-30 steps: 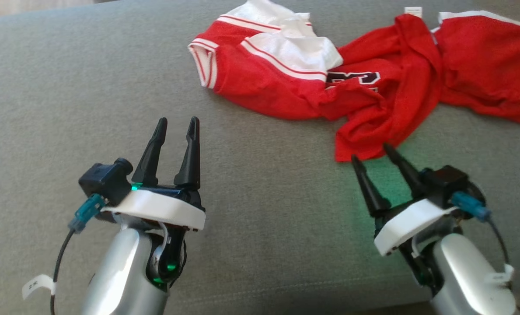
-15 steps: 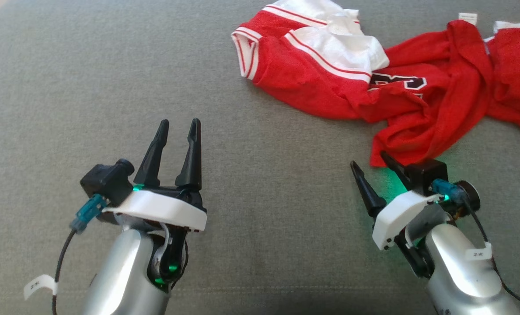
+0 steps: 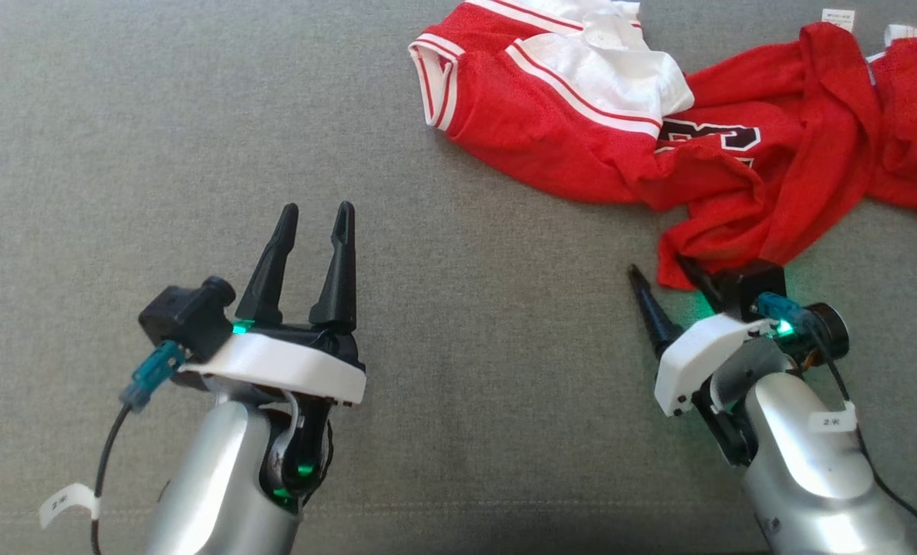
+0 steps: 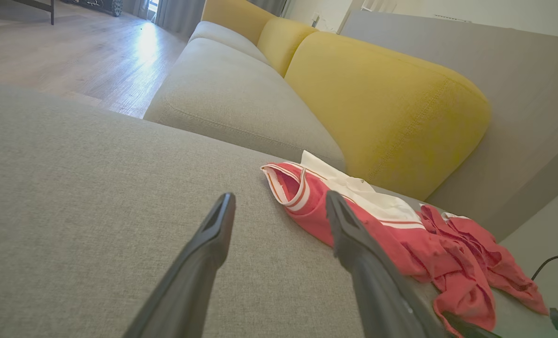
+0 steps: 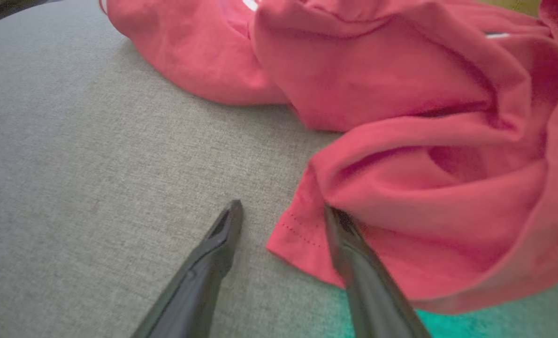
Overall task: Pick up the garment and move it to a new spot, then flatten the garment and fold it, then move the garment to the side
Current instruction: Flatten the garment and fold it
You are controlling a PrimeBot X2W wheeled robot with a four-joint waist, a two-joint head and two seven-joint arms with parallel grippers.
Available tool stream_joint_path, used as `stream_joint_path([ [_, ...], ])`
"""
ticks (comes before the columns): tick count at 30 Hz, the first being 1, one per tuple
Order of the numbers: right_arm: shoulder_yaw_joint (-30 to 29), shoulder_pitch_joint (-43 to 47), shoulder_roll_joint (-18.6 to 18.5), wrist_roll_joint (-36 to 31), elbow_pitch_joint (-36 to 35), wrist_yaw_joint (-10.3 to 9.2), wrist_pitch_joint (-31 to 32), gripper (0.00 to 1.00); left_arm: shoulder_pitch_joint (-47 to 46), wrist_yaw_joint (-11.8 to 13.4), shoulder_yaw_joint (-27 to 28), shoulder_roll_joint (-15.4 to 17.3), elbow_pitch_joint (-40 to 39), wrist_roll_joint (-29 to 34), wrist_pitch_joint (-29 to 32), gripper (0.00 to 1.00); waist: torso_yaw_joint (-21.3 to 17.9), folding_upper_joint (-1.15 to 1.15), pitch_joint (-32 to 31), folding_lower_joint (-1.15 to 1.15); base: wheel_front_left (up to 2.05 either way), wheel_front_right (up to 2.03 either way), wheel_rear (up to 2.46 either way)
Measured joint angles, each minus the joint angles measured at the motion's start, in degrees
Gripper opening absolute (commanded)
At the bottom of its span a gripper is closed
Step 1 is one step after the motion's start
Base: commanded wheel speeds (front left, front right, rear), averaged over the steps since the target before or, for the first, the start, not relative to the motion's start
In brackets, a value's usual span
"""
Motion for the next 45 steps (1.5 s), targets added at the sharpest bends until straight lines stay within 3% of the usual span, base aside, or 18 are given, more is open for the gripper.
stream_joint_path([
  [9,2.1,-0.2,-0.5,0.4,0.5,0.00,0.2,0.00,0.0,-0.1,1.0,0.0,0.3,0.2,0.0,1.00,-2.7,0.00,-0.6,0.00,0.00,0.00,0.00],
  [16,4.7,4.7,-7.6,3.6,-4.5,0.00,3.9,0.00,0.0,-0.6,2.8,0.0,0.5,1.7,0.0,1.00,-7.5,0.00,-1.8,0.00,0.00,0.00,0.00],
  [22,3.2,10.4,-14.5,4.8,-9.3,0.00,8.3,0.00,0.0,-1.4,3.7,0.0,0.6,2.1,0.0,1.00,-12.0,0.00,-2.2,0.00,0.00,0.00,0.00],
  [32,1.9,14.0,-16.8,7.3,-12.2,0.00,13.6,0.00,-1.8,-1.4,3.0,0.0,1.3,3.1,0.0,1.00,-15.1,0.00,-1.7,0.00,0.00,0.00,0.00],
  [33,1.7,14.3,-16.8,7.5,-12.3,0.00,13.5,0.17,-2.0,-1.5,2.8,0.0,1.5,3.1,0.0,1.00,-15.2,0.00,-1.6,0.00,0.00,0.00,0.00],
  [34,1.2,14.4,-16.7,7.5,-12.6,0.00,12.9,1.00,-2.2,-1.9,2.6,0.0,1.7,3.3,0.0,1.00,-15.2,0.00,-1.5,0.00,0.00,0.00,0.00],
  [45,-4.9,12.4,-7.2,8.6,-21.0,0.00,1.4,1.00,-9.6,-2.4,2.6,-0.1,7.2,9.1,0.0,1.00,-18.0,0.00,0.5,0.00,0.00,0.00,0.00],
])
